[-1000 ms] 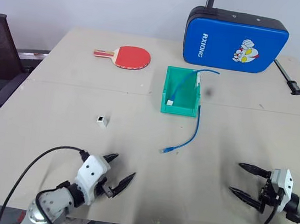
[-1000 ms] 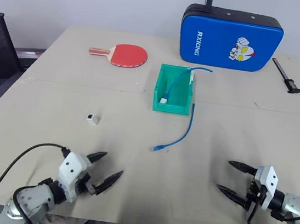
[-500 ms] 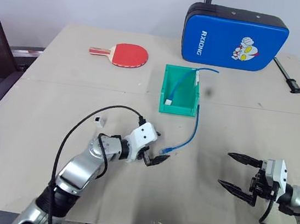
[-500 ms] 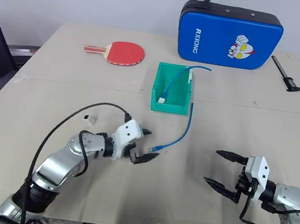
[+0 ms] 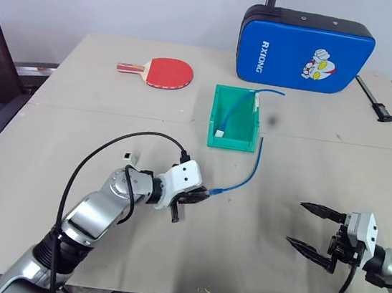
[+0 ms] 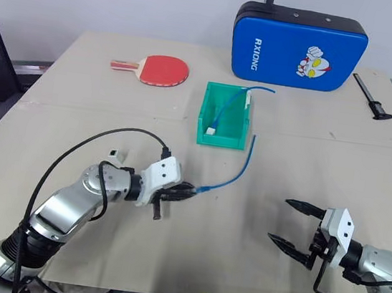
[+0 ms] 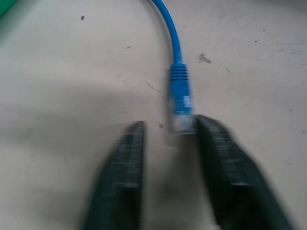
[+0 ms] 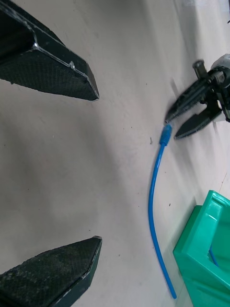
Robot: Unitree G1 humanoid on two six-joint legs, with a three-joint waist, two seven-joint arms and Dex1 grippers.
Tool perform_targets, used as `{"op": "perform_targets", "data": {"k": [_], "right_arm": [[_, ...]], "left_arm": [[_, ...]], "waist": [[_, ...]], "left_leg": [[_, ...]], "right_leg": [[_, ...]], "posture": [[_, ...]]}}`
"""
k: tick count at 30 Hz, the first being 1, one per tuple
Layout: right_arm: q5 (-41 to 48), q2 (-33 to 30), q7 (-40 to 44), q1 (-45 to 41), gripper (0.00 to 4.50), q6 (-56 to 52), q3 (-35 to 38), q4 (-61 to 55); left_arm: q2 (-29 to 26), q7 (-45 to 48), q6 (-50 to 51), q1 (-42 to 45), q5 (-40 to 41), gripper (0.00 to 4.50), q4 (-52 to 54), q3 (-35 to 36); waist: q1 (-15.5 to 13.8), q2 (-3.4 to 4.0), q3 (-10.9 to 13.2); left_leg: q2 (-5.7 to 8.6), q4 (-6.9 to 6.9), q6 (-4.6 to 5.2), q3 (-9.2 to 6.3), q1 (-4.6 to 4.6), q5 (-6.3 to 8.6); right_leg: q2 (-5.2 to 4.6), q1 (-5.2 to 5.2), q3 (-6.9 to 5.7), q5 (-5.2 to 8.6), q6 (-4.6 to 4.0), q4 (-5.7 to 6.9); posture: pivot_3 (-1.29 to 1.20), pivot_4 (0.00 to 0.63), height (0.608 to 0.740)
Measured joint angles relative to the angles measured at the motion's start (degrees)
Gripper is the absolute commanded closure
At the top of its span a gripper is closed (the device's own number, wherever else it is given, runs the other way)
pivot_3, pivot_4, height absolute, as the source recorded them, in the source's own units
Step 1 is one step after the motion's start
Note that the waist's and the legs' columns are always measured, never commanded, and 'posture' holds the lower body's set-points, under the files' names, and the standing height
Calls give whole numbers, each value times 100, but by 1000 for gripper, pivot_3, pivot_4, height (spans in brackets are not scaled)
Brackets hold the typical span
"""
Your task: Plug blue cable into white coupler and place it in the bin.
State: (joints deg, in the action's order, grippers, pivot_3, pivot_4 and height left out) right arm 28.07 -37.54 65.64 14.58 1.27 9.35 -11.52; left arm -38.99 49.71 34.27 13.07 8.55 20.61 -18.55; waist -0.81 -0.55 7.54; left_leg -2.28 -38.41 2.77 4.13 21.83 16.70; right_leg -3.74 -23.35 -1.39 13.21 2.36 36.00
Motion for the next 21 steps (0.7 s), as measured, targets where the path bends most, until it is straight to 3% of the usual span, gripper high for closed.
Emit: {"op": "perform_targets", "data": {"k": [7, 14, 21], "right_arm": [[122, 2, 7, -149, 0, -157, -16, -28], [1226, -26, -658, 103, 0, -2050, -227, -1145], [3010, 234, -1922, -247, 0, -3790, -269, -1914]], "left_arm": [[482, -138, 34, -260, 254, 4487, -7, 258], [1528, -11, 1075, -440, 2219, 4487, 512, 748], [1837, -158, 1701, -283, 3405, 4487, 694, 1063]], "waist": [[-28, 1, -1], [-9, -17, 10], [7, -32, 20]], "left_leg": [[2, -7, 0, 1, 5, 0], [-6, -12, 0, -12, 11, 0], [2, -24, 0, -15, -1, 0]], "right_leg": [[-6, 1, 6, -1, 1, -1], [-12, 0, -6, -3, 3, 12], [-5, 0, 0, -1, -2, 43]], "posture": [[0, 150, 728], [0, 150, 728], [0, 150, 728]]}}
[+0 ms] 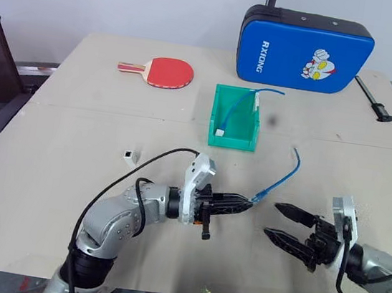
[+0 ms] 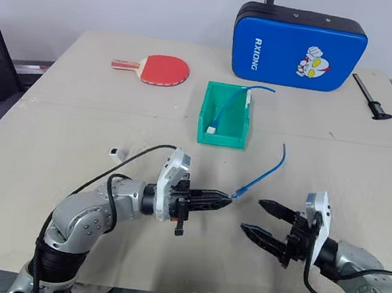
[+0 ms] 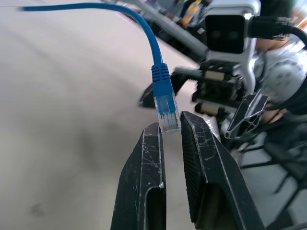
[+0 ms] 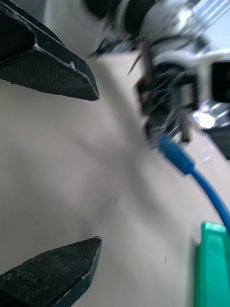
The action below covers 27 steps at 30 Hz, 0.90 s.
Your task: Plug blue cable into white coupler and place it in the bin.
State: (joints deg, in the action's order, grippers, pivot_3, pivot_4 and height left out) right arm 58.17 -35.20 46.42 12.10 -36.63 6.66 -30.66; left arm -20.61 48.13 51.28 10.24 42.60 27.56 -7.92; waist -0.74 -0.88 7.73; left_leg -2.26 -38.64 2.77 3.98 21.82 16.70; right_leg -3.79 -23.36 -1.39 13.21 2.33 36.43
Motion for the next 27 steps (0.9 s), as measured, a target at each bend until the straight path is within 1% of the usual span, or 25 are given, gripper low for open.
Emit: {"op": "perform_targets", "data": {"k": [2, 4, 6, 8, 10, 11, 13, 14, 15, 16, 19, 20, 21, 27], "right_arm": [[791, 219, -485, -346, 0, -321, 7, -59], [1353, 295, -834, -556, 0, -491, 29, -82], [1780, 256, -1016, -649, 0, -664, 60, -92], [1999, 200, -1101, -646, 0, -809, 58, -146], [2117, 186, -1147, -641, 538, -859, 47, -219], [2179, 180, -1177, -643, 1028, -933, 24, -235], [2212, 179, -1207, -646, 1499, -952, 4, -231], [2233, 178, -1235, -664, 2040, -957, 6, -221], [2255, 177, -1286, -703, 2121, -958, 10, -202], [2260, 170, -1316, -727, 2901, -960, 14, -193], [2257, 126, -1319, -740, 3842, -962, 29, -169], [2255, 102, -1319, -752, 4308, -963, 41, -135], [2259, 103, -1315, -773, 4464, -965, 42, -107], [2260, 103, -1313, -934, 4464, -987, 47, 4]], "left_arm": [[8, 30, 90, 47, 251, 4487, 0, 20], [-28, 38, 102, 68, 328, 4487, 0, 21], [-68, 38, 102, 70, 378, 4487, -3, 24], [-67, 33, 102, 83, 422, 4487, -9, 23], [-50, 23, 99, 99, 453, 4500, -11, 23], [-43, 15, 88, 124, 477, 4500, -28, 16], [-44, 25, 82, 146, 486, 4500, -46, 12], [-44, 35, 74, 151, 491, 4500, -49, 5], [-38, 53, 58, 166, 498, 4500, -50, -15], [-34, 69, 38, 172, 519, 4500, -50, -51], [-33, 91, 26, 171, 596, 4500, -50, -99], [-17, 92, 13, 170, 619, 4500, -49, -116], [-4, 65, 7, 169, 623, 4500, -53, -117], [105, -121, -167, 68, 641, 4500, -50, -119]], "waist": [[-3, -5, 3], [-8, -6, 3], [-21, -7, 4], [-16, -7, 4], [-7, -7, 4], [-7, -7, 4], [-7, -7, 4], [-7, -7, 4], [-6, -8, 5], [-6, -8, 4], [-7, -8, 4], [-7, -8, 5], [-6, -8, 5], [-5, -8, 5]], "left_leg": [[2, -5, 0, -2, 1, 0], [4, -6, 0, -3, 3, 0], [6, -6, 0, -4, 9, 0], [5, -6, 1, -4, 13, 0], [6, -6, 1, -3, 14, 0], [5, -6, 1, -3, 14, 0], [6, -6, 1, -3, 13, 0], [6, -6, 1, -3, 13, 1], [6, -6, 1, -3, 13, 1], [6, -6, 1, -3, 12, 0], [5, -6, 1, -3, 11, 0], [5, -6, 1, -3, 12, 0], [5, -6, 1, -3, 12, 0], [5, -6, 1, -4, 13, 0]], "right_leg": [[0, 0, 0, 0, 0, 5], [0, 0, 0, 1, -1, 5], [0, 0, -2, 1, 0, -1], [0, 0, -2, 0, 0, -9], [0, 0, 0, 0, 2, -12], [1, 0, -1, -1, 3, -12], [3, 0, -1, -1, 3, -12], [4, 0, -1, 0, 2, -12], [5, 0, -1, 0, 1, -12], [5, 0, -1, 0, 1, -11], [5, 0, 0, 0, 1, -9], [5, 0, 0, 0, 1, -9], [5, 0, 0, 0, 1, -9], [6, -1, 1, 0, 2, -10]], "posture": [[0, 150, 728], [0, 150, 728], [0, 150, 728], [0, 150, 728], [0, 150, 728], [0, 150, 728], [0, 150, 728], [0, 150, 728], [0, 150, 728], [0, 150, 728], [0, 150, 728], [0, 150, 728], [0, 150, 728], [0, 150, 728]]}}
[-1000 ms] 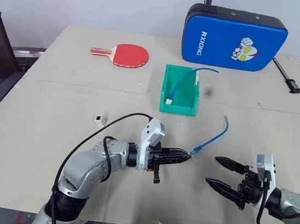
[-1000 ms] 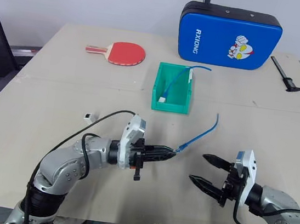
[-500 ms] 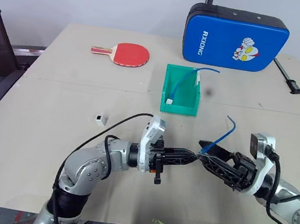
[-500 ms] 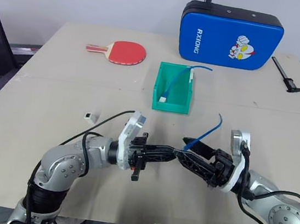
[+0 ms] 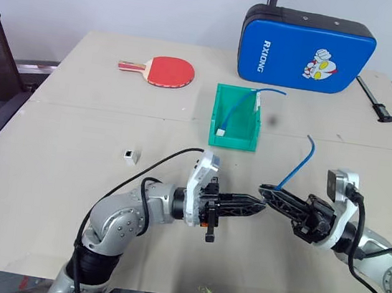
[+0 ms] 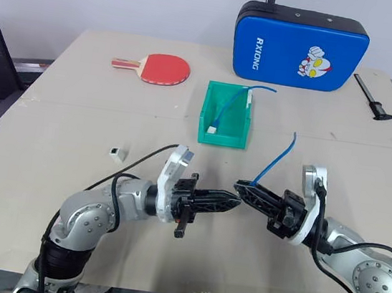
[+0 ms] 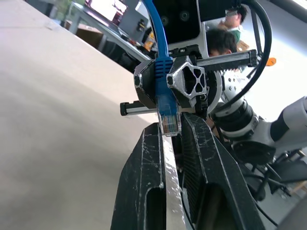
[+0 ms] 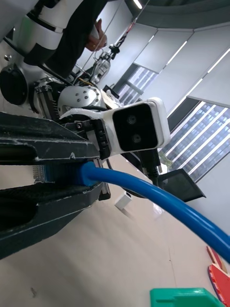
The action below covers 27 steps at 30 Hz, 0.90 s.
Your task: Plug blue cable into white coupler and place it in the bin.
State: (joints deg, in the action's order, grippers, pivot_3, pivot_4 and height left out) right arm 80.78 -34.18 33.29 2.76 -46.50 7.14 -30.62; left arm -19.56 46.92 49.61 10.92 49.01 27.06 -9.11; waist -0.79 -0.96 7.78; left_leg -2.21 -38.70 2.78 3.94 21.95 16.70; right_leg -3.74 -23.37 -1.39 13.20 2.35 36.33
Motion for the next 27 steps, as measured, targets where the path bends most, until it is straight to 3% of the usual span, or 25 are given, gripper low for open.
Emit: {"op": "perform_targets", "data": {"k": [1, 3, 7, 13, 14, 15, 18, 21, 24, 27], "right_arm": [[0, 0, 2, -7, 4500, -24, 0, 11], [13, 1, 25, -52, 4500, -63, -13, 12], [72, 23, 60, -231, 4500, -78, -7, 38], [-148, 412, -161, -582, 4500, 117, 7, 273], [-522, 658, -256, -771, 4500, 317, -55, 401], [-695, 768, -270, -821, 4500, 446, -63, 446], [-1294, 906, -225, -967, 4500, 693, -226, 612], [-1687, 986, -39, -1017, 4500, 833, -361, 723], [-2004, 1084, 125, -1134, 4500, 955, -441, 914], [-2252, 1116, 266, -1255, 4500, 1083, -512, 907]], "left_arm": [[-3, -11, -4, -17, 0, 3489, 4, -3], [-46, -90, -32, -81, -11, 2877, 8, 1], [-12, -482, -248, -457, -76, 1003, 128, 146], [-369, -1060, -1171, -2019, -988, 1003, 635, 557], [-325, -1429, -2137, -2613, -1929, 1003, 713, 608], [-292, -1637, -2567, -2925, -2376, 1003, 712, 655], [127, -2467, -3995, -3889, -3680, 1003, 717, 815], [677, -3128, -4912, -4596, -4387, 1003, 676, 843], [1151, -3786, -5157, -4640, -4742, 1003, 350, 1092], [1350, -4375, -4887, -3995, -4991, 1003, -22, 1457]], "waist": [[0, 0, 0], [0, 0, 0], [9, 0, 0], [28, 2, 4], [28, -2, 4], [16, -3, 3], [-33, -2, 5], [-15, -3, 4], [-17, -2, 4], [-14, -1, 5]], "left_leg": [[0, 0, 0, 0, 0, 0], [-1, 0, 0, 0, 0, 0], [-5, 0, 0, 1, -2, 0], [-10, 10, 0, 9, -1, 0], [-9, 11, -1, 14, 2, 0], [-9, 12, -1, 16, 2, 1], [-2, 17, 0, 14, 13, 1], [-1, 16, 12, 19, 22, 8], [0, 16, 14, 9, 28, 9], [-4, 15, 13, -14, 34, 8]], "right_leg": [[0, 0, -1, 0, 0, 0], [0, 0, -1, 0, -1, 0], [-1, 0, 4, 0, -1, 0], [-2, -10, 13, 1, -3, -3], [-4, -19, 17, 1, -3, -5], [-5, -17, 24, 0, -4, -7], [-31, -20, 26, 0, -4, -17], [-54, -20, 29, -1, -4, -39], [-67, -22, -3, -2, -3, -40], [-31, -22, -41, -2, -3, -32]], "posture": [[0, 150, 728], [0, 150, 728], [0, 150, 728], [0, 150, 728], [0, 150, 728], [0, 150, 728], [0, 150, 728], [0, 150, 728], [0, 150, 728], [0, 150, 728]]}}
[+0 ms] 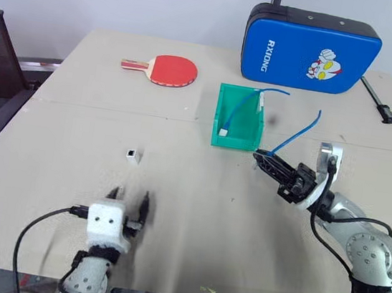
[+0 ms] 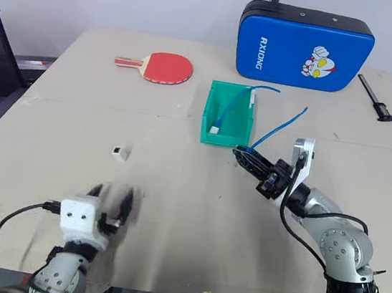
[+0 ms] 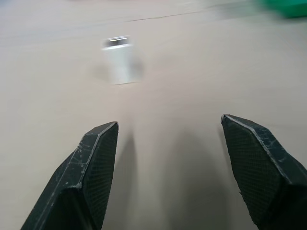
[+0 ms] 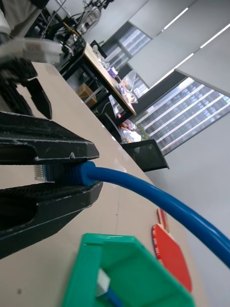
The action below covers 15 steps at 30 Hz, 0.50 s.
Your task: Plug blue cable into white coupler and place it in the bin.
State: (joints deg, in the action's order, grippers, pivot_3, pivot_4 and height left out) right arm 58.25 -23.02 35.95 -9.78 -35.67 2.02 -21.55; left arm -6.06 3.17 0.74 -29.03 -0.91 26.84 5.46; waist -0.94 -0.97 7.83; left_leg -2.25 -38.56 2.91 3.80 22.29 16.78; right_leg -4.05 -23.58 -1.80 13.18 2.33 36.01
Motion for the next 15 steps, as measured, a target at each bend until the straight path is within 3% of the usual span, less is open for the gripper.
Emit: {"op": "perform_targets", "data": {"k": [7, 15], "right_arm": [[-856, 60, 461, -2, 4500, 580, -316, -126], [-1117, 198, 471, -1, 4500, 699, -409, -285]], "left_arm": [[23, -464, 669, 1385, -310, 1003, -656, 218], [-140, -347, 951, 1961, -3, 1003, -1055, 539]], "waist": [[19, 3, -2], [22, 5, -3]], "left_leg": [[2, -4, -2, -8, 10, -1], [1, -8, -7, -11, -5, -4]], "right_leg": [[5, 0, -14, -15, 27, 2], [2, 3, -14, -14, 25, 26]], "posture": [[0, 150, 728], [0, 150, 728]]}}
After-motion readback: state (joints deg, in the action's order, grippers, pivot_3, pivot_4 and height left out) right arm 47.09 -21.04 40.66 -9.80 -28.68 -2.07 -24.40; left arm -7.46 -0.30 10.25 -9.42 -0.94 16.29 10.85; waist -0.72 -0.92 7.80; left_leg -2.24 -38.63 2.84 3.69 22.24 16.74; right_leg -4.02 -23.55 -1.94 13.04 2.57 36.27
